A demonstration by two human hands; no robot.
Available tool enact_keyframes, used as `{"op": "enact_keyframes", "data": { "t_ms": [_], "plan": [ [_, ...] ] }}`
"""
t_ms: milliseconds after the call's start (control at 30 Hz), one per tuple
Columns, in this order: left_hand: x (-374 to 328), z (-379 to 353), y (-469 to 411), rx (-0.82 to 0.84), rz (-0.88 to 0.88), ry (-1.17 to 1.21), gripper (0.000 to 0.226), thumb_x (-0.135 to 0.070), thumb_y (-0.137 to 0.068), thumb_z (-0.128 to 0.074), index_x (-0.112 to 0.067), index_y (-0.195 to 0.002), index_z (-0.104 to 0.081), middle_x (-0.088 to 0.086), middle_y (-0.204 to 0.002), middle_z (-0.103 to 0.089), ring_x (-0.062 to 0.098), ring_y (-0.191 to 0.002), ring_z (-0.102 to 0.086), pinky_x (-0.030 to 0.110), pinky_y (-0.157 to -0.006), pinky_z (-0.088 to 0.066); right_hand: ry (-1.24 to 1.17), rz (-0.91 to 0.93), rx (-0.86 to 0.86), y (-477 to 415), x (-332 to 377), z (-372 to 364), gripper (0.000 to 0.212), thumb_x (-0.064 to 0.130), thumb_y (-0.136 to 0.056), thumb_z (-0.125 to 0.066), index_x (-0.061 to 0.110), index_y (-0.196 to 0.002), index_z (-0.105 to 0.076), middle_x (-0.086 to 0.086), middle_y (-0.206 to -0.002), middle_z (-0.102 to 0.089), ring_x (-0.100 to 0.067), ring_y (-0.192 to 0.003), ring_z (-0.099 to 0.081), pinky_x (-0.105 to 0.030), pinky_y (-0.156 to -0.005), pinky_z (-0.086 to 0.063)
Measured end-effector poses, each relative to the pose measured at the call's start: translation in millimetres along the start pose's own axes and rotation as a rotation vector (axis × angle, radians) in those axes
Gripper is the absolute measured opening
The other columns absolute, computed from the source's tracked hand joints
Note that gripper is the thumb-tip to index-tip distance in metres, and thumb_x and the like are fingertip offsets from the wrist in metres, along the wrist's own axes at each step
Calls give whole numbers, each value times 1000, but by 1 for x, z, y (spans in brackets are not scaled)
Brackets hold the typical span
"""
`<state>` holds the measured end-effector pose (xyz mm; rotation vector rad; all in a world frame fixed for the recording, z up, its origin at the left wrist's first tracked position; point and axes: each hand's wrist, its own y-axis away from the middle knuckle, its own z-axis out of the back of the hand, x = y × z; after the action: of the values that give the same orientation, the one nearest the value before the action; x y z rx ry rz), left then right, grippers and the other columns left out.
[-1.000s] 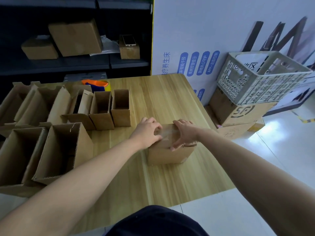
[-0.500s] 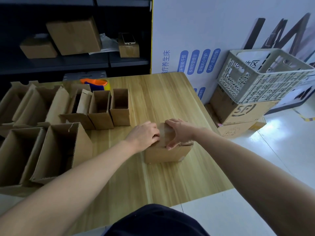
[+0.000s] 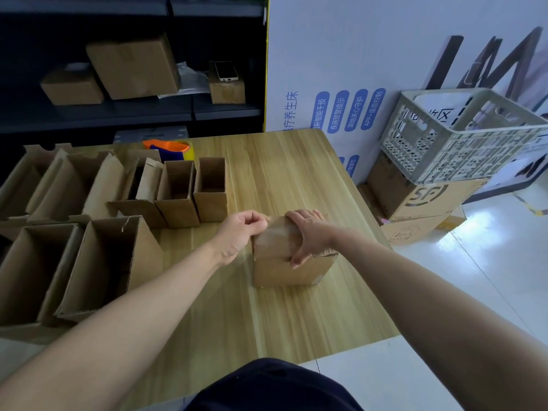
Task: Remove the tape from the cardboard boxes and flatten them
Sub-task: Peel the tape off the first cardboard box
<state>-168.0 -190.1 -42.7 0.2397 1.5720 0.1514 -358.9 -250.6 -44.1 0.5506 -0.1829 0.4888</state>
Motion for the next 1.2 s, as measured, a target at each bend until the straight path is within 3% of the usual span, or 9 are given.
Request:
{"op": "enact_keyframes", "data": {
  "t_ms": [133, 300, 400, 533, 600, 700, 933, 1067, 1200],
  "plan": [
    [-4, 2, 5, -30, 65, 218, 20, 4, -96, -42, -7, -81, -50, 14, -91, -66, 22, -92, -63, 31, -92, -49, 15, -20, 9, -2, 1, 1, 120, 52, -50, -84, 28, -145, -15, 3, -141, -26, -25, -132, -19, -47, -108, -25],
    [3, 9, 5, -367, 239, 418, 30, 8, -96, -30, -9, -76, -43, 9, -70, -51, 22, -71, -61, 28, -65, -48, 47, -29, 11, -2, 7, 2, 118, 48, -52, -84, 26, -144, -14, 1, -139, -28, -26, -132, -21, -43, -110, -22],
    [4, 12, 4, -467, 347, 559, 32, 11, -91, -24, -9, -73, -42, 9, -69, -47, 19, -61, -52, 26, -57, -41, 73, -35, 4, -2, 10, 8, 117, 46, -54, -84, 24, -145, -14, 1, -139, -29, -24, -132, -22, -42, -111, -18],
    [-11, 11, 3, -308, 329, 709, 29, 2, -97, -29, -10, -76, -43, 10, -66, -50, 16, -54, -50, 24, -57, -41, 133, 36, -11, -10, 30, 11, 131, 49, -56, -82, 28, -149, 9, -1, -154, -9, -25, -143, 0, -53, -115, 3],
    [-21, 9, 3, -241, 300, 750, 26, 0, -98, -31, -10, -78, -45, 8, -60, -54, 13, -50, -54, 24, -58, -44, 111, 121, -65, -16, 44, 10, 135, 55, -53, -81, 32, -147, 13, 1, -155, -7, -25, -144, -1, -53, -116, -2],
    [-29, 17, 2, -238, 267, 750, 23, 0, -98, -32, -9, -82, -46, 7, -59, -54, 14, -53, -54, 25, -61, -45, 41, 163, -155, -20, 50, 12, 130, 56, -50, -81, 34, -147, 3, -2, -147, -22, -27, -135, -23, -49, -113, -21],
    [-19, 33, -16, -610, 223, 359, 16, 1, -95, -37, -7, -95, -52, 10, -79, -56, 17, -68, -60, 28, -69, -54, -255, 153, -160, -16, 40, 19, 127, 37, -49, -89, 31, -146, -7, 2, -133, -31, -21, -117, -40, -45, -103, -42],
    [0, 72, -21, -810, 249, 119, 13, -3, -95, -45, -8, -100, -57, 8, -88, -61, 15, -73, -61, 26, -69, -53, -470, 97, -167, -11, 21, 16, 130, 22, -52, -91, 31, -148, -3, -2, -144, -28, -23, -127, -37, -42, -111, -33],
    [7, 73, -11, -608, 63, -375, 14, -10, -87, -63, -22, -80, -63, -9, -82, -59, 8, -81, -57, 23, -71, -43, -556, 39, -133, -11, 10, 14, 127, 14, -54, -89, 32, -145, -3, -4, -139, -32, -27, -123, -40, -44, -107, -38]
  ]
}}
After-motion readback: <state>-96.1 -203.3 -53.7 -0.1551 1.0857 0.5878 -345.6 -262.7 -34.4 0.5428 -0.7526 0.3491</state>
